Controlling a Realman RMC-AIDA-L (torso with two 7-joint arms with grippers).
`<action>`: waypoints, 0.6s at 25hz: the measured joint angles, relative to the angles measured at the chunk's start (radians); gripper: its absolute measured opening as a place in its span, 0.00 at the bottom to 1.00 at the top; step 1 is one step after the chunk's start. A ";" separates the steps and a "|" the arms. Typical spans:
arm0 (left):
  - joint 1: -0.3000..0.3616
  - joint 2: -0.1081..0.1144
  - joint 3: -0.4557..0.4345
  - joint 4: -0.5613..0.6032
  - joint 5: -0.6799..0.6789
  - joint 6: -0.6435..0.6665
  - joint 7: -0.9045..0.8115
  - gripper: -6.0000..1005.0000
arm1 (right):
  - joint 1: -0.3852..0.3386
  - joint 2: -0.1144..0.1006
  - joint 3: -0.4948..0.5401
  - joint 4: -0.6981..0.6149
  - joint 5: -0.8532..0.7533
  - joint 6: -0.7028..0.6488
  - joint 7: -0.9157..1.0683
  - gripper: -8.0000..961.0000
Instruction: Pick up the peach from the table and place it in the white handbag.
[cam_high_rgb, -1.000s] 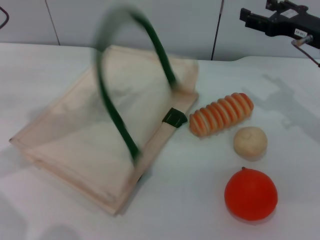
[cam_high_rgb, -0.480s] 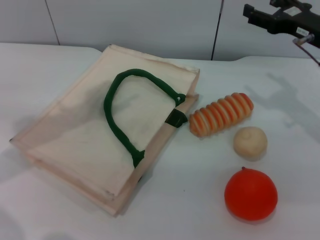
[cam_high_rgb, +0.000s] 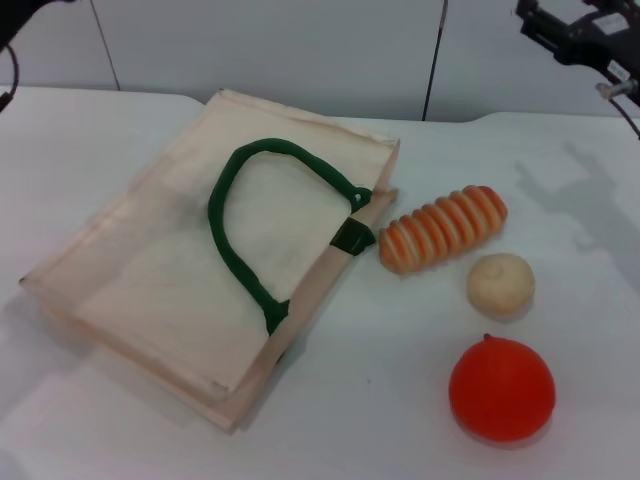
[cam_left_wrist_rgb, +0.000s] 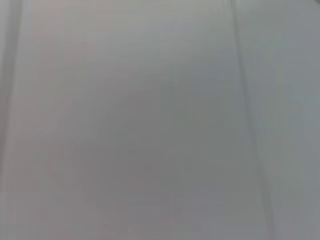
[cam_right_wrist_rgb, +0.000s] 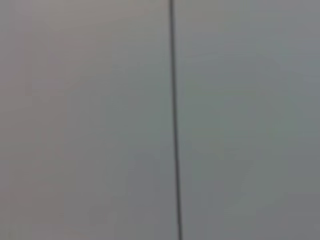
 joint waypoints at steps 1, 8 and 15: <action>0.015 0.000 -0.001 0.050 -0.047 -0.014 0.055 0.89 | -0.004 0.001 0.000 0.017 0.043 0.015 -0.034 0.93; 0.095 -0.004 -0.006 0.336 -0.238 -0.083 0.360 0.89 | -0.013 0.008 0.000 0.191 0.346 0.182 -0.322 0.93; 0.108 -0.004 0.004 0.408 -0.244 -0.115 0.364 0.89 | -0.027 0.011 0.000 0.228 0.393 0.201 -0.351 0.93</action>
